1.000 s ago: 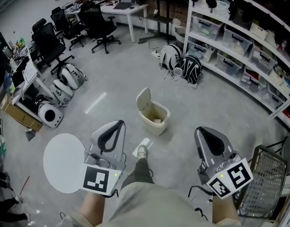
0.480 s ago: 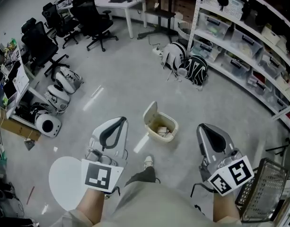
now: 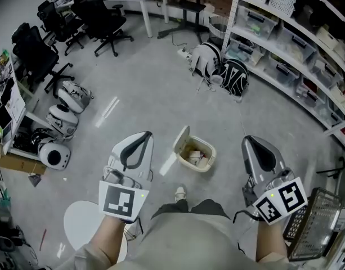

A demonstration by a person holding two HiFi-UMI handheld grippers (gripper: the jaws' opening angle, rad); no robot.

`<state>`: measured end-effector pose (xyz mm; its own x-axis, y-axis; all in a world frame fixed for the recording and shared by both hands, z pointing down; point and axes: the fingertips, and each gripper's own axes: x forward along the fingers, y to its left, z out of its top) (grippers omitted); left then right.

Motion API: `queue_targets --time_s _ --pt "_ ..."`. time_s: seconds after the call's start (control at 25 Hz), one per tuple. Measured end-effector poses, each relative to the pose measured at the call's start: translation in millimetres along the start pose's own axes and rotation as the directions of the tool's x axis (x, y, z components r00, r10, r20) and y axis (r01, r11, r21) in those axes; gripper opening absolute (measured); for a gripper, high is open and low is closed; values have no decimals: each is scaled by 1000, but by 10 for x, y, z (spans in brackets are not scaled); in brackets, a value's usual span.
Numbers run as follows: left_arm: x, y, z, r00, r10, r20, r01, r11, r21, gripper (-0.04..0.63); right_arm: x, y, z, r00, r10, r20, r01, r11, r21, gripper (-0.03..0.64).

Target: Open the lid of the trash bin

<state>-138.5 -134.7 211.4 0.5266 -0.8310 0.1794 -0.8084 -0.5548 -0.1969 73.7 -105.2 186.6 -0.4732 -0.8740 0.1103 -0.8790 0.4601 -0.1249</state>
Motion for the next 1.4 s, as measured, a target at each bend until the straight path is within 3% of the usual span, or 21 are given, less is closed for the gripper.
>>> queue_targets --time_s 0.4,0.72,1.12,1.4 --pt "360 -46 -215 998 27 -64 -30 999 -34 2 366 -297 -213 995 67 -68 -66 998 21 3" --pt "722 27 -893 988 34 -149 -39 999 -31 2 1259 -422 -989 956 192 -222 -175 980 96 3" --pt "1117 199 -2167 947 29 -319 -74 989 -129 2 2455 -379 -2739 832 312 -458 -250 949 192 3" --pt "1222 120 -3000 918 -13 -397 -74 977 -202 2 2893 -176 -3935 720 346 -601 -263 938 224 3"
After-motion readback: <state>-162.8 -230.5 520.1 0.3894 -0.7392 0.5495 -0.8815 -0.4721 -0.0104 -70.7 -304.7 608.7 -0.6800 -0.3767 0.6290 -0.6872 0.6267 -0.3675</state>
